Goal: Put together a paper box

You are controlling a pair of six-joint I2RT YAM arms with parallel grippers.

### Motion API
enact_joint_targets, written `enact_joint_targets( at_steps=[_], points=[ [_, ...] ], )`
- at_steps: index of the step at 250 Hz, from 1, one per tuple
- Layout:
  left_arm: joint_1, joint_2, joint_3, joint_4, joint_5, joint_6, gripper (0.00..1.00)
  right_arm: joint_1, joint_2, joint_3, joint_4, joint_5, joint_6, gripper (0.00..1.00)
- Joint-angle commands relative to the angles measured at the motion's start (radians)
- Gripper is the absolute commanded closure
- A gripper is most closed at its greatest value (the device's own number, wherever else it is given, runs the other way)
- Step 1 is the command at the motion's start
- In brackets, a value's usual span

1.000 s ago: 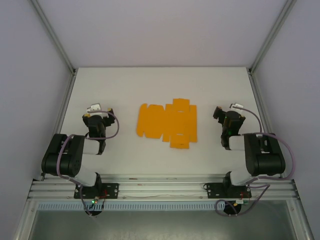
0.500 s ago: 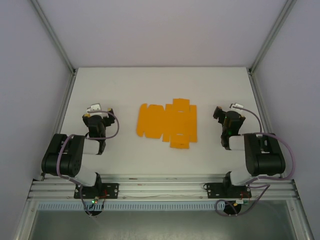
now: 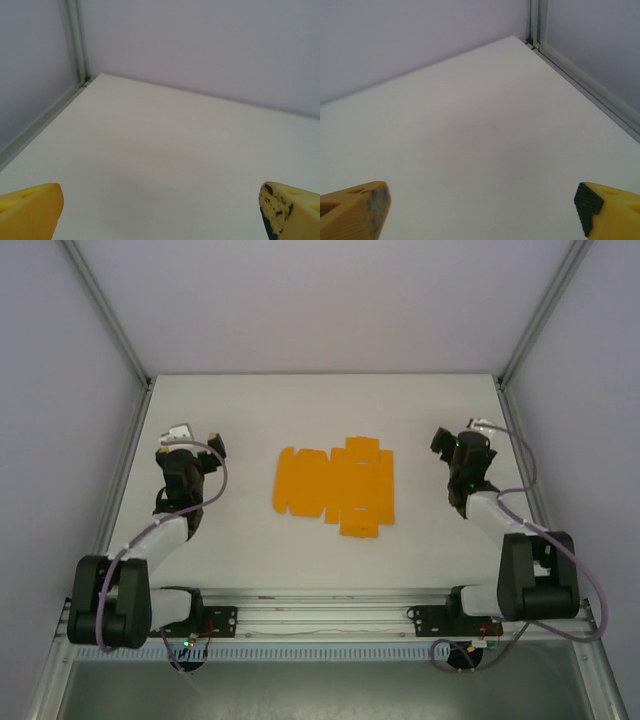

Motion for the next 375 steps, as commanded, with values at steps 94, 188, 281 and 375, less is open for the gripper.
enact_joint_targets(
  at_steps=[94, 188, 281, 375],
  points=[
    [-0.202, 0.142, 0.236, -0.532, 0.314, -0.264, 0.00, 0.337, 0.229, 0.381, -0.736, -0.276, 0.271, 0.44],
    [-0.214, 0.328, 0.294, -0.533, 0.457, -0.290, 0.00, 0.339, 0.531, 0.462, -0.694, -0.249, 0.195, 0.59],
    [-0.215, 0.456, 0.343, -0.477, 0.585, -0.313, 0.00, 0.321, 0.612, 0.397, -0.613, -0.300, 0.138, 0.63],
    [-0.216, 0.574, 0.335, -0.282, 0.784, -0.411, 0.15, 0.307, 0.610, 0.350, -0.575, -0.332, 0.162, 0.63]
  ],
)
